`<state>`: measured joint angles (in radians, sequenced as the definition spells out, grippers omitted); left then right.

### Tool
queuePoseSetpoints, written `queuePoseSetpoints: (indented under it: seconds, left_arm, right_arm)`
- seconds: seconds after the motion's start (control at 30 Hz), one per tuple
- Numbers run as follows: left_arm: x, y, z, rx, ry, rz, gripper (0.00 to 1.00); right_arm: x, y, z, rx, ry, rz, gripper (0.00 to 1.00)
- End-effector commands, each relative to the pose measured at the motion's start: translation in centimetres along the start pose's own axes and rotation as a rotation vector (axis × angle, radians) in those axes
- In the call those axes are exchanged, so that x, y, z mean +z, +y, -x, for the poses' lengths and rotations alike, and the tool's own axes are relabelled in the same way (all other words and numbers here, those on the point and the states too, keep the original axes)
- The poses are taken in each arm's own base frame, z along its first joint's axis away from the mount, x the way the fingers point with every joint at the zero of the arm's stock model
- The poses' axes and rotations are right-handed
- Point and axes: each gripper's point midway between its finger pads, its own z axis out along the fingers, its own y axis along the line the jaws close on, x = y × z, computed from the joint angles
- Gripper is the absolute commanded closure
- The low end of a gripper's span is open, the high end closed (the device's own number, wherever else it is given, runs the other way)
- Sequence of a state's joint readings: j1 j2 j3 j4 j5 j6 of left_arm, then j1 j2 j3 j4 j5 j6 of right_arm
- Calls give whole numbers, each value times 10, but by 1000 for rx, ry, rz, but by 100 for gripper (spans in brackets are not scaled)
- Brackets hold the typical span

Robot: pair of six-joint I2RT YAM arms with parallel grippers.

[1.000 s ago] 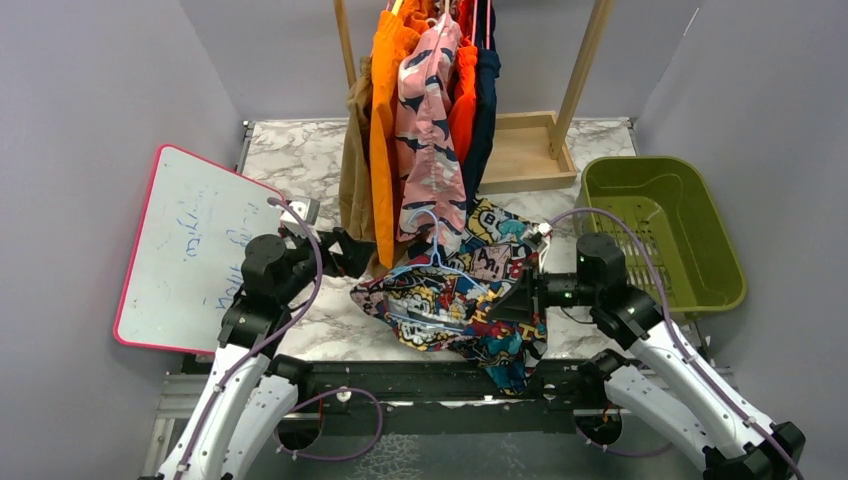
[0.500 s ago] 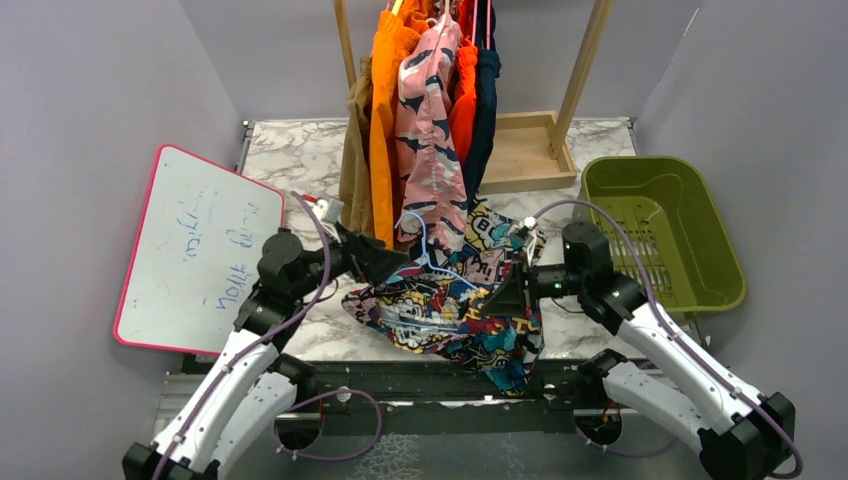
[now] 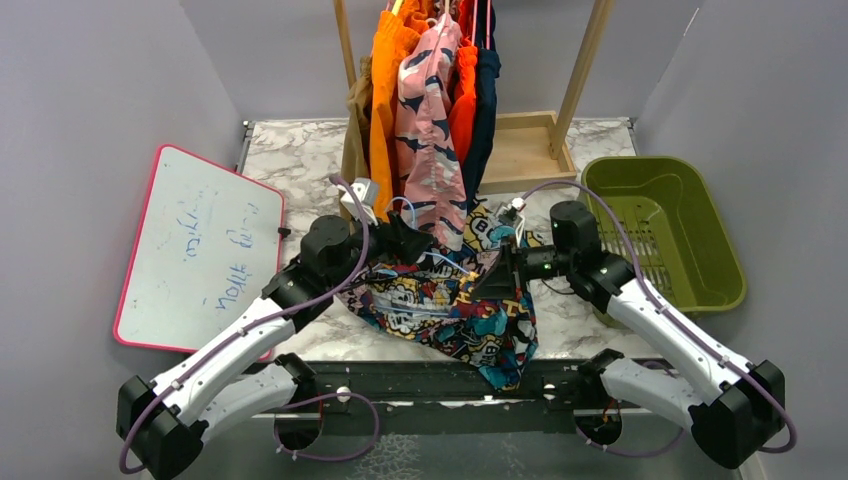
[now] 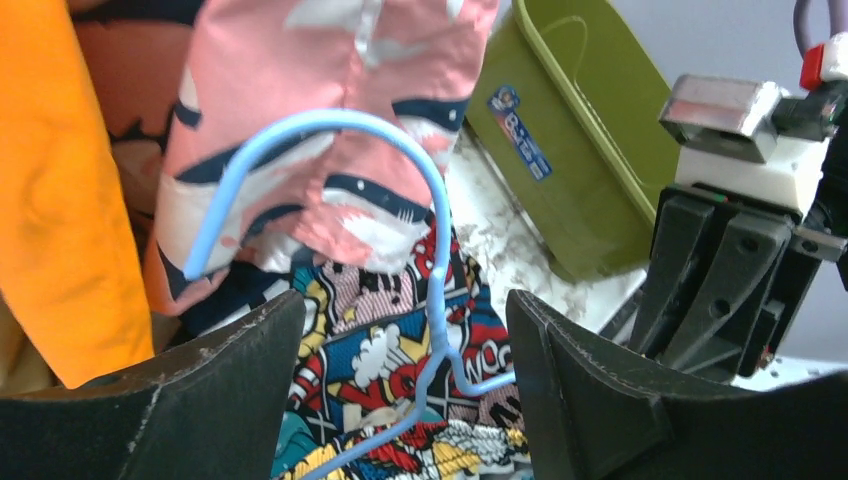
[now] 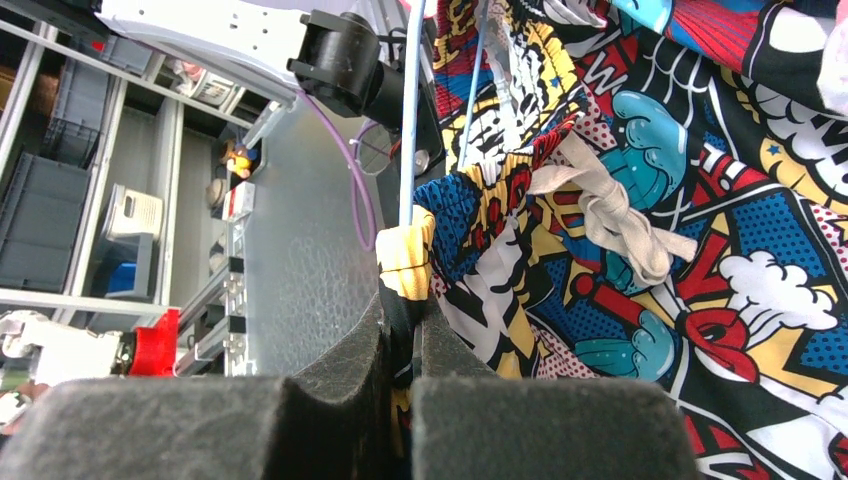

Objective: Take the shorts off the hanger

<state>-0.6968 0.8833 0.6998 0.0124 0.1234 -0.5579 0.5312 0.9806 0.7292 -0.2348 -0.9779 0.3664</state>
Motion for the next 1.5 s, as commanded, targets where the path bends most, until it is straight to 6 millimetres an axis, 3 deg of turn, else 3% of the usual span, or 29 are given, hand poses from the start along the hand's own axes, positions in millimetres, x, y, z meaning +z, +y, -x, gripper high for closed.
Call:
queuePoseSetpoints:
  seconds: [0.0, 0.1, 0.23, 0.27, 0.33, 0.43, 0.57, 0.73, 0.93, 1.03, 1.2, 1.33, 1.47]
  left_arm:
    - [-1, -1, 45, 38, -126, 75, 27]
    - [6, -13, 52, 32, -111, 36, 39]
    - [19, -23, 50, 21, -60, -4, 68]
    - [19, -24, 45, 17, -41, -12, 71]
    - [17, -23, 37, 19, -9, -18, 72]
    - [10, -20, 27, 14, 13, -17, 54]
    - [5, -12, 17, 17, 28, 3, 51]
    - [9, 1, 18, 46, 17, 67, 73]
    - [17, 4, 4, 27, 64, 61, 79]
    - [16, 8, 2, 23, 57, 76, 97]
    - [10, 5, 10, 48, 34, 70, 100]
    - [3, 8, 18, 72, 11, 96, 100]
    - [-9, 16, 29, 86, -39, 161, 100]
  right_arm:
    - [-3, 14, 12, -49, 11, 24, 99]
    - [-5, 14, 11, -48, 30, 10, 99]
    - [-6, 16, 5, -19, 37, 19, 99]
    - [-6, 14, 7, -13, 20, 1, 99]
    - [-5, 13, 12, -2, -12, -10, 99]
    - [-2, 9, 15, 8, -19, -17, 99]
    - [1, 1, 20, 11, -11, -46, 99]
    - [4, -2, 22, 10, -3, -44, 99]
    - [6, 1, 24, 7, 1, -14, 99]
    - [5, 1, 24, 1, -3, -20, 99]
    - [5, -1, 26, 6, -7, -35, 98]
    - [5, -5, 30, 19, -8, -74, 89]
    - [0, -7, 40, 1, -10, -138, 54]
